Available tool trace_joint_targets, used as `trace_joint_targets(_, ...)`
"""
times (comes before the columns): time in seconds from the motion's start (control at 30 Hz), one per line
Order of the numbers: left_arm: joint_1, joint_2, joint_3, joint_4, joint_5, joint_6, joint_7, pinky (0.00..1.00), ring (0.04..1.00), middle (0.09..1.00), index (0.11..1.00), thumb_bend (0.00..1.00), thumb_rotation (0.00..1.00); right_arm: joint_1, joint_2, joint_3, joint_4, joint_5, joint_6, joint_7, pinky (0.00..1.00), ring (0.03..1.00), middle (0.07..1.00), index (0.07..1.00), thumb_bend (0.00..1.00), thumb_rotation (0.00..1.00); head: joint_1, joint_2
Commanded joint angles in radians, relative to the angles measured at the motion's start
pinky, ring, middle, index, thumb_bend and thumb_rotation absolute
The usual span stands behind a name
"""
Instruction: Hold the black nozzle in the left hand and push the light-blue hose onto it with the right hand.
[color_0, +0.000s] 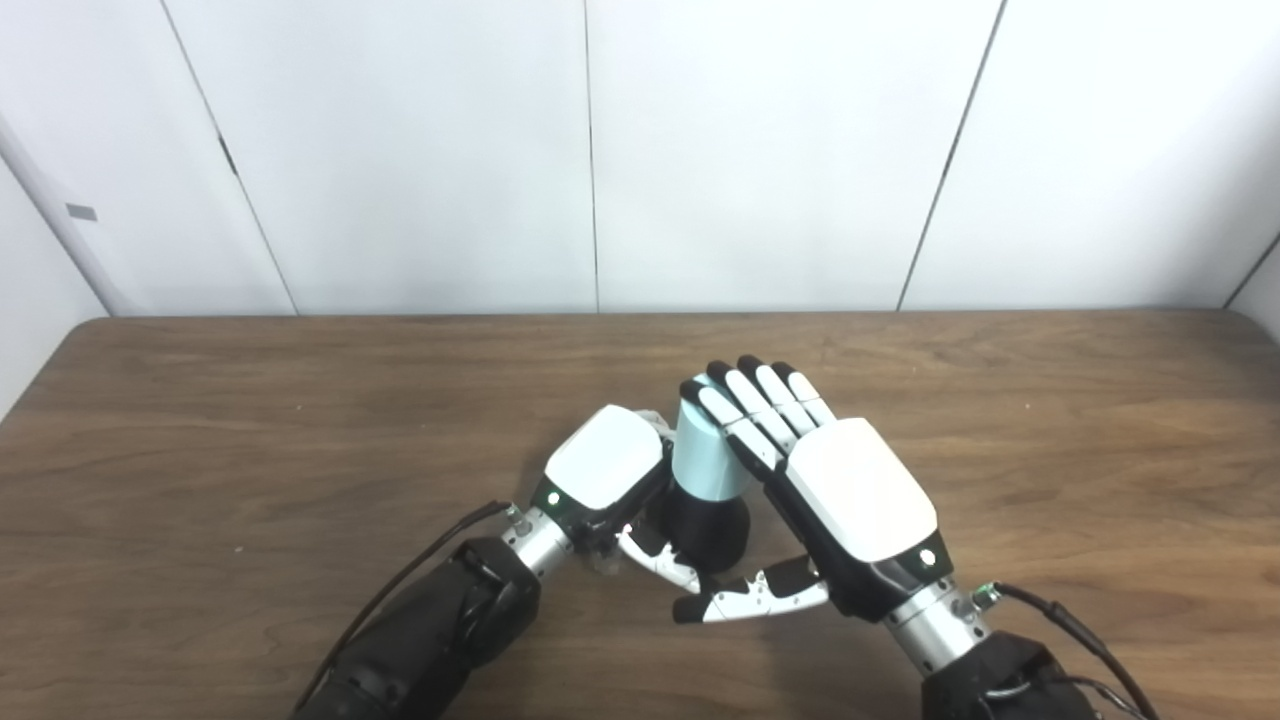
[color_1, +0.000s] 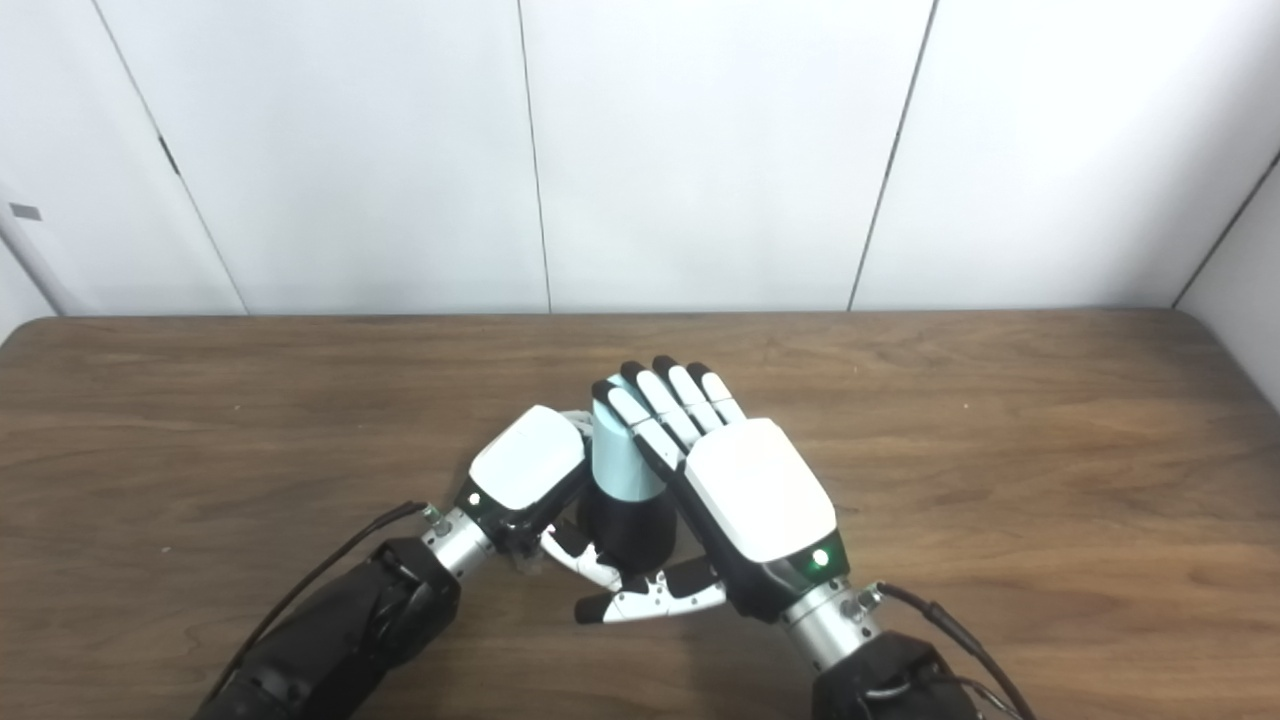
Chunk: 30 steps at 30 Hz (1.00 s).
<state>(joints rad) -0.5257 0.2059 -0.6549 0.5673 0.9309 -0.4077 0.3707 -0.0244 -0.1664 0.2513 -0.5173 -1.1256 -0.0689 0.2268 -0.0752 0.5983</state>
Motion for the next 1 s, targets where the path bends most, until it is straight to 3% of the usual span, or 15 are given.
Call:
trace_joint_targets(0.0, 0.250, -0.054, -0.090, 0.160, -0.013, -0.039, -0.029, 0.64, 0.482, 0.438, 0.518, 0.50, 0.00, 0.050, -0.040, 0.031, 0.048, -0.018, -0.004, 0.069, 1.00, 1.000, 0.959, 0.916, 0.91, 0.74, 0.000, 0.002)
trace_joint_targets(0.97, 0.252, -0.052, -0.096, 0.144, -0.003, -0.020, -0.040, 0.64, 0.477, 0.442, 0.519, 0.50, 0.00, 0.040, -0.074, 0.073, 0.047, 0.023, 0.018, 0.125, 0.97, 0.940, 0.903, 0.853, 0.90, 0.73, 0.005, 0.010)
